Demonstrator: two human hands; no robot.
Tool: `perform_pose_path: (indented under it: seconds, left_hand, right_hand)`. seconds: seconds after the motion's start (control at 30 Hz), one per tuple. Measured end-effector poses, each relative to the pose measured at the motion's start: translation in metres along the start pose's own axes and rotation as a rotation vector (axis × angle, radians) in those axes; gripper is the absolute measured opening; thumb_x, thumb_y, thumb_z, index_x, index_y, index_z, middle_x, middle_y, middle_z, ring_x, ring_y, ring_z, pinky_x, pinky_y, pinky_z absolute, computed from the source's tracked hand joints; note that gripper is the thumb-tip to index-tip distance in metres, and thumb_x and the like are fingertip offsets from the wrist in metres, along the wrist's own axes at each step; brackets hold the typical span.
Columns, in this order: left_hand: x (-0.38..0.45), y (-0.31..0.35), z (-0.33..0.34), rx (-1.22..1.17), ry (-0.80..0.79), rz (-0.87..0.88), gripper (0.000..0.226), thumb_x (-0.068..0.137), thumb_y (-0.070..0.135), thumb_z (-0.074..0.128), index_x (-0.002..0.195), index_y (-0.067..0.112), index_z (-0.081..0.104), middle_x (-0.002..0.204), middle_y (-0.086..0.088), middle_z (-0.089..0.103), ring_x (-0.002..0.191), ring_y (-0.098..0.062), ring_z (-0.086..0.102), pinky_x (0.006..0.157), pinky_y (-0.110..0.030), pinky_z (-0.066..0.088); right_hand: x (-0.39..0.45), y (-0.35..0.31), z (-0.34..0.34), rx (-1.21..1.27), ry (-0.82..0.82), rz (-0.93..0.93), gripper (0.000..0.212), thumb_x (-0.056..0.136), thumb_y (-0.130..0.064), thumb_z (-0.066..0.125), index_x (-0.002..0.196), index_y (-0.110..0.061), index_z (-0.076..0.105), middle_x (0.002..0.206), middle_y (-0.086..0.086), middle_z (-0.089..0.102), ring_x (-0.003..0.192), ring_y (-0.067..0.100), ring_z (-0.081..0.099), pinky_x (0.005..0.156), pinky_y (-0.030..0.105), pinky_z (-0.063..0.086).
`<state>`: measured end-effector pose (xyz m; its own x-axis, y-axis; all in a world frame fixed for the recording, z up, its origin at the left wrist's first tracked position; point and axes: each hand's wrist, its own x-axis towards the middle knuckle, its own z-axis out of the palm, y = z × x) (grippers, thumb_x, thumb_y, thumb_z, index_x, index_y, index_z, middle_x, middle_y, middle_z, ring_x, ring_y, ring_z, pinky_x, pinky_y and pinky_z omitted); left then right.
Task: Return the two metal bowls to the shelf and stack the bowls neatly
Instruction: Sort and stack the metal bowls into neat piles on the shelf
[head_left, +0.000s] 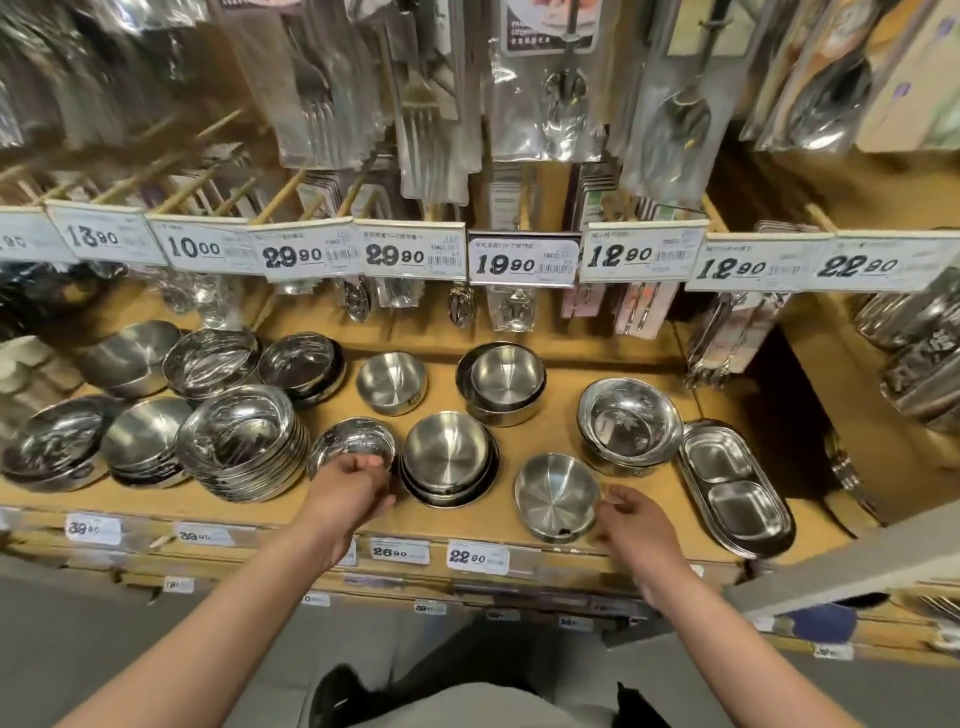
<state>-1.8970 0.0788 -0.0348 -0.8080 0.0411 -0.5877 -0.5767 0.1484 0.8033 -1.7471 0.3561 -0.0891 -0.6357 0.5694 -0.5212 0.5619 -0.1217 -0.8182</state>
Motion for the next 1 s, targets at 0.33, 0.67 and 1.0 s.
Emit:
perform_pose_path:
  seconds: [0.33, 0.67, 1.0]
  left_hand:
    - [0.023, -0.011, 0.027, 0.357, 0.089, 0.096, 0.005, 0.083, 0.011, 0.072, 0.085, 0.008, 0.069, 0.090, -0.017, 0.075, 0.089, -0.032, 0.073, 0.088, -0.054, 0.060]
    - [0.039, -0.011, 0.043, 0.461, 0.148, 0.086, 0.029, 0.083, 0.012, 0.078, 0.105, 0.002, 0.062, 0.085, -0.018, 0.073, 0.063, -0.031, 0.075, 0.073, -0.046, 0.064]
    - [0.039, 0.006, 0.046, 0.471, 0.171, 0.081, 0.015, 0.081, 0.011, 0.079, 0.087, 0.006, 0.066, 0.081, -0.015, 0.070, 0.062, -0.027, 0.074, 0.060, -0.037, 0.064]
  right_hand:
    - [0.012, -0.004, 0.003, 0.095, -0.009, 0.024, 0.019, 0.093, -0.005, 0.067, 0.098, -0.023, 0.066, 0.096, -0.004, 0.069, 0.086, 0.016, 0.071, 0.066, 0.027, 0.062]
    - [0.011, 0.012, -0.008, 0.188, 0.022, 0.058, 0.022, 0.093, -0.006, 0.068, 0.107, -0.023, 0.061, 0.103, -0.007, 0.063, 0.096, 0.019, 0.070, 0.068, 0.028, 0.063]
    - [0.021, 0.006, 0.009, 0.253, -0.009, 0.072, 0.018, 0.092, -0.009, 0.072, 0.106, -0.018, 0.067, 0.116, 0.005, 0.068, 0.100, 0.022, 0.071, 0.082, 0.040, 0.064]
